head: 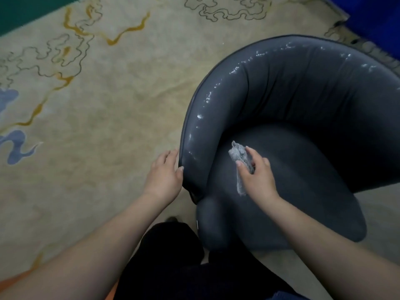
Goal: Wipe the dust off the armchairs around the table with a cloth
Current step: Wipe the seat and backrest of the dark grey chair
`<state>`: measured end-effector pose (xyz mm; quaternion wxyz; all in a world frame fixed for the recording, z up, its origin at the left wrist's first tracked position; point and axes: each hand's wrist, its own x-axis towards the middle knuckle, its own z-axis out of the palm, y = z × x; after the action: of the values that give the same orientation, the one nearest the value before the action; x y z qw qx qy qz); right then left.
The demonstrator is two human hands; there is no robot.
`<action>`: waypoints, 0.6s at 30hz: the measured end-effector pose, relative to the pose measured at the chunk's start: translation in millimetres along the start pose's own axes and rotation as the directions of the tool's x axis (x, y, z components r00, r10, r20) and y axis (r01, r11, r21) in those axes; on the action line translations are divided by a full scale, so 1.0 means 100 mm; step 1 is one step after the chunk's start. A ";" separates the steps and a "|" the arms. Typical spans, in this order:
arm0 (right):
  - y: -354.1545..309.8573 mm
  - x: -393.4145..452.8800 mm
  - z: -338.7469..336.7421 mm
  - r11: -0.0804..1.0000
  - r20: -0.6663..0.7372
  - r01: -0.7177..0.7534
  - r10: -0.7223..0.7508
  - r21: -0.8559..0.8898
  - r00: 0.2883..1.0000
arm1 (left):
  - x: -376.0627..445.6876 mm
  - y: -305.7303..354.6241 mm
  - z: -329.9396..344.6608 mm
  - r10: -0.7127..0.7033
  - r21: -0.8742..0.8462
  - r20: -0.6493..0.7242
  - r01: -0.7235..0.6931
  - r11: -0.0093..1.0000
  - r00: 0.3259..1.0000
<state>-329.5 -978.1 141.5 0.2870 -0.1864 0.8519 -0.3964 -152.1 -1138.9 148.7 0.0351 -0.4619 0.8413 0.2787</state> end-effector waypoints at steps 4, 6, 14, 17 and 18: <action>-0.05 0.02 0.21 0.999 -0.023 -0.017 0.016 -0.035 1.000 | 0.45 -0.08 -0.15 0.060 -0.070 0.101 -0.053 0.996 0.993; -0.09 0.05 0.33 0.998 -0.055 -0.038 0.036 -0.046 0.998 | 0.72 -0.12 -0.24 0.107 -0.061 0.156 -0.098 0.993 0.982; -0.47 0.12 0.95 0.968 -0.273 -0.243 0.249 0.057 0.929 | 1.58 -0.07 -0.48 0.328 -0.062 0.390 -0.331 0.942 0.861; -0.58 0.10 1.10 0.949 -0.351 -0.284 0.315 0.136 0.882 | 1.77 0.00 -0.49 0.362 -0.067 0.443 -0.372 0.926 0.820; -0.60 0.07 1.13 0.947 -0.364 -0.290 0.322 0.139 0.874 | 1.81 0.01 -0.49 0.366 -0.055 0.460 -0.385 0.921 0.809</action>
<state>-257.9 -1083.1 127.1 0.1819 0.0431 0.8934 -0.4085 -246.6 -1300.2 132.7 0.1878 -0.2060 0.8885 0.3646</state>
